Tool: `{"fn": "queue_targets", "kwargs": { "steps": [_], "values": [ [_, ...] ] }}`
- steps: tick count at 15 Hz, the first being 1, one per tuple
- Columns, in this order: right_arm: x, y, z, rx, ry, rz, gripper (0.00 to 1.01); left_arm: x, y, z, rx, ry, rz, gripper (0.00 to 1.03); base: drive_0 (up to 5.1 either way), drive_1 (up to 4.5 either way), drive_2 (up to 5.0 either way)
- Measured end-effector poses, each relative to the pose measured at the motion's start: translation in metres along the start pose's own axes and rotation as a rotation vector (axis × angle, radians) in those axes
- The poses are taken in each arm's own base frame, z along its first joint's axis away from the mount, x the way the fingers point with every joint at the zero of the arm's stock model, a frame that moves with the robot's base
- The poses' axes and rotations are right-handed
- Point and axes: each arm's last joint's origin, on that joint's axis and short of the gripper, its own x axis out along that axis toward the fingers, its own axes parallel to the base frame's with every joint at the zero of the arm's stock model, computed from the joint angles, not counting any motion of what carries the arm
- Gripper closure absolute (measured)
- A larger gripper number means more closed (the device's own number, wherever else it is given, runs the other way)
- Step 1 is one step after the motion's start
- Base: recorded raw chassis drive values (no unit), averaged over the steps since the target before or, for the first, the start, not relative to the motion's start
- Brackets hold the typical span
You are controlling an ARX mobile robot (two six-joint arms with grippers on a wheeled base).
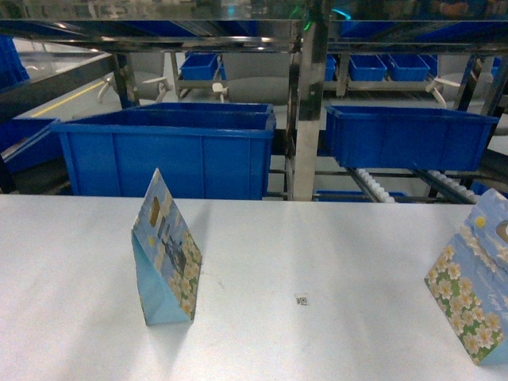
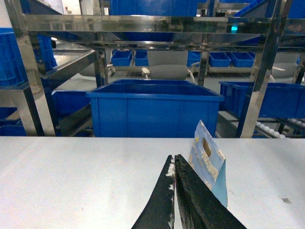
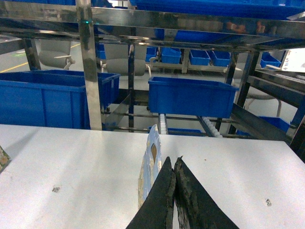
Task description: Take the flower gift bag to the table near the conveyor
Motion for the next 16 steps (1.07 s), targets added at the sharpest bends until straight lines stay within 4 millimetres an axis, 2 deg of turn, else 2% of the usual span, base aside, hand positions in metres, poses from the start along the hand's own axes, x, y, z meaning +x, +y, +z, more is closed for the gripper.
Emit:
{"fn": "queue_targets", "kwargs": {
  "steps": [4,5,9,12,13,16],
  "values": [
    [0.0000,0.0000,0.0000,0.000,0.000,0.000,0.99,0.0000,0.0000,0.0000,0.000,0.000,0.000,1.01,0.0,0.00,0.0],
    [0.0000,0.0000,0.0000,0.000,0.000,0.000,0.97,0.0000,0.0000,0.0000,0.000,0.000,0.000,0.94,0.0,0.00,0.0],
    [0.0000,0.0000,0.0000,0.000,0.000,0.000,0.42,0.0000,0.0000,0.0000,0.000,0.000,0.000,0.39,0.0,0.00,0.0],
    [0.0000,0.0000,0.0000,0.000,0.000,0.000,0.02,0.0000,0.0000,0.0000,0.001,0.000,0.000,0.03,0.0,0.00,0.0],
    [0.0000,0.0000,0.0000,0.000,0.000,0.000,0.03,0.0000,0.0000,0.0000,0.001,0.000,0.000,0.06,0.0,0.00,0.0],
    [0.0000,0.0000,0.0000,0.000,0.000,0.000,0.03,0.0000,0.0000,0.0000,0.001,0.000,0.000,0.05,0.0,0.00,0.0]
  ]
}}
